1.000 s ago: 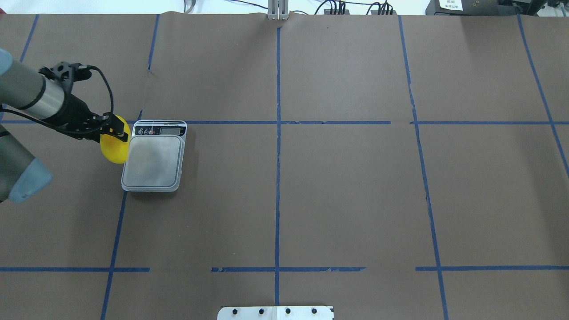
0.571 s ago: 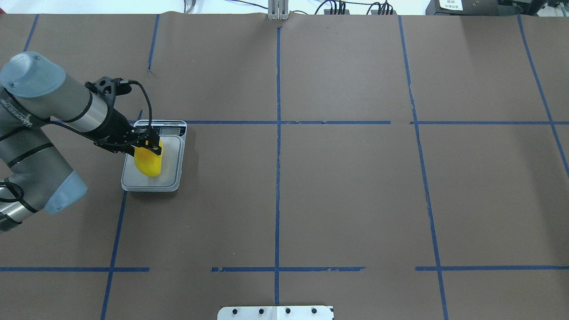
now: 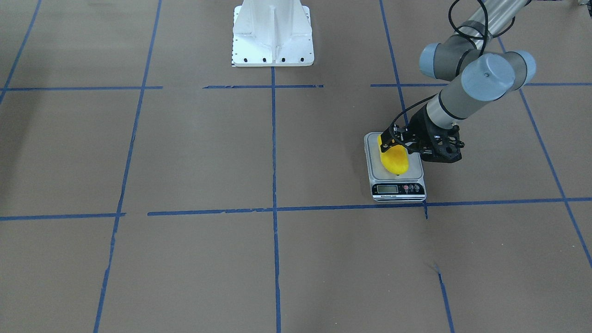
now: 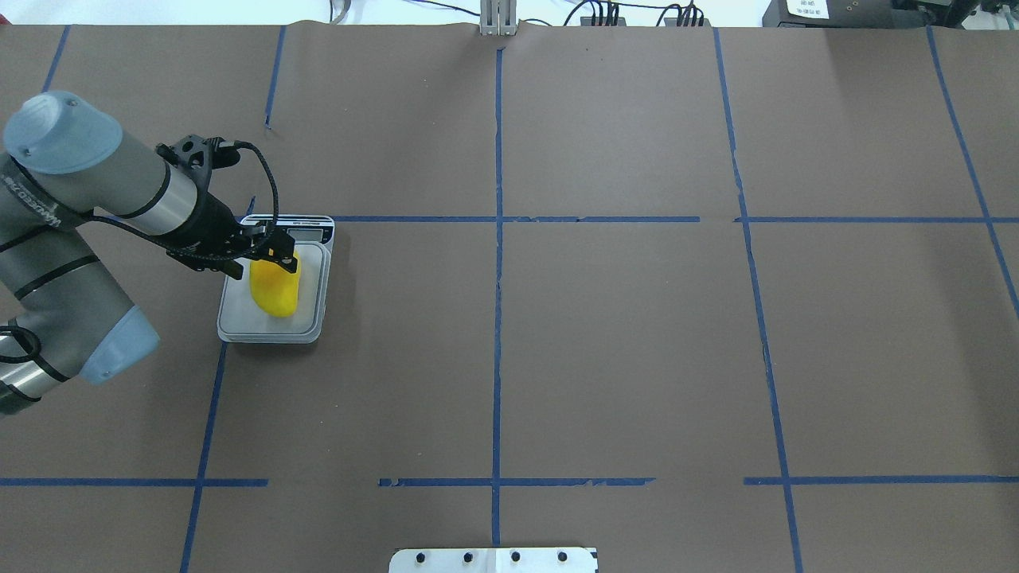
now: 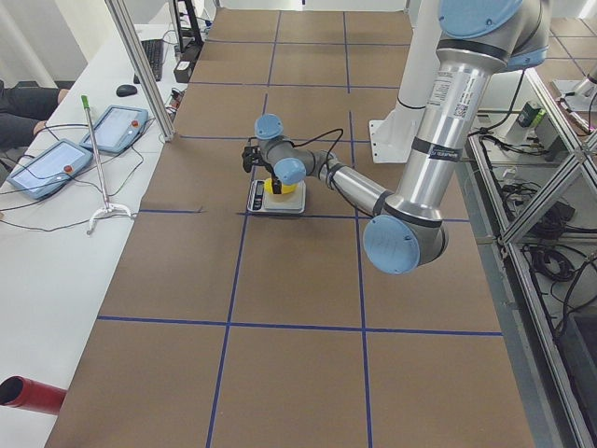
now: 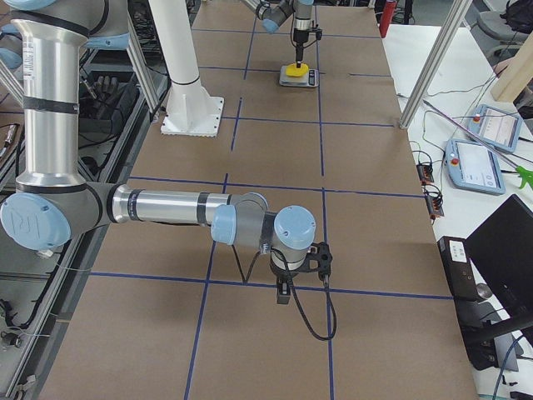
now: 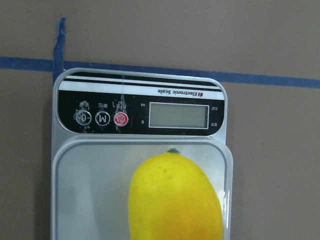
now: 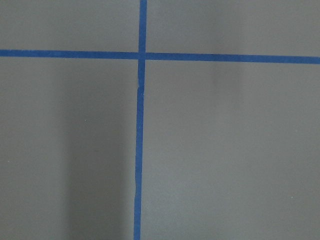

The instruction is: Weigh mango

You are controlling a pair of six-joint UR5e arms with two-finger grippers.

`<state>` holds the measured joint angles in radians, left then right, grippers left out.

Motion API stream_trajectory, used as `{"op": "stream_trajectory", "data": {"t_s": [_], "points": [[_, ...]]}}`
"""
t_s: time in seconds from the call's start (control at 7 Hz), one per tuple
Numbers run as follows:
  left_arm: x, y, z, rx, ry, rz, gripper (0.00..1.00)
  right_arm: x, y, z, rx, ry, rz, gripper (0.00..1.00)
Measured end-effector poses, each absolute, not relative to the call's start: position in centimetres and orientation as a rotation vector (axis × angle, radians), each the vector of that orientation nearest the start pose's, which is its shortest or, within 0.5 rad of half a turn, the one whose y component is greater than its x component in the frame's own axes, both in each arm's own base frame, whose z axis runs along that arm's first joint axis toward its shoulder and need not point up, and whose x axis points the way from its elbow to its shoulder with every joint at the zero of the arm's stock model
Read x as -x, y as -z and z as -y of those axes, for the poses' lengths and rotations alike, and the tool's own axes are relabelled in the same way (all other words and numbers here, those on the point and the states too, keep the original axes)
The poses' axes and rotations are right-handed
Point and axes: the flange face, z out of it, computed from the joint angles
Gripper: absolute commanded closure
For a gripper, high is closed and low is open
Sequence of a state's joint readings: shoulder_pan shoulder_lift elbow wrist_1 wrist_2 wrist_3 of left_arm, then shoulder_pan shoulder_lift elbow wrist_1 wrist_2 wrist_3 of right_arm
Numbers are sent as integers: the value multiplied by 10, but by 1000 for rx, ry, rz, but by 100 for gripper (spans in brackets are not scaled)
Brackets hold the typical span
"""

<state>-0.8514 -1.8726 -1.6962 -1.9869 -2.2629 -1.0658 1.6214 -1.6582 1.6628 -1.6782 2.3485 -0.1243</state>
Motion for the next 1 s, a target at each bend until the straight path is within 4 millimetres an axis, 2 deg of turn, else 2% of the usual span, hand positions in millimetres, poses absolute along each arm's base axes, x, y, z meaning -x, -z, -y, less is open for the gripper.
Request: {"op": "stream_trajectory", "data": {"t_s": [0.14, 0.29, 0.43, 0.71, 0.86, 1.0], "points": [[-314, -385, 511, -51, 20, -1027, 0, -86, -665, 443, 29, 30, 783, 0], [-263, -409, 509, -108, -2, -999, 0, -86, -665, 443, 29, 30, 783, 0], [-210, -442, 496, -150, -31, -958, 0, -86, -665, 443, 29, 30, 783, 0], [-92, -526, 474, -231, -100, -837, 0, -86, -665, 443, 30, 30, 783, 0], [-31, -565, 469, -240, -127, -769, 0, -86, -665, 443, 30, 30, 783, 0], [28, -595, 467, -226, -146, -716, 0, -86, -665, 443, 30, 30, 783, 0]]}}
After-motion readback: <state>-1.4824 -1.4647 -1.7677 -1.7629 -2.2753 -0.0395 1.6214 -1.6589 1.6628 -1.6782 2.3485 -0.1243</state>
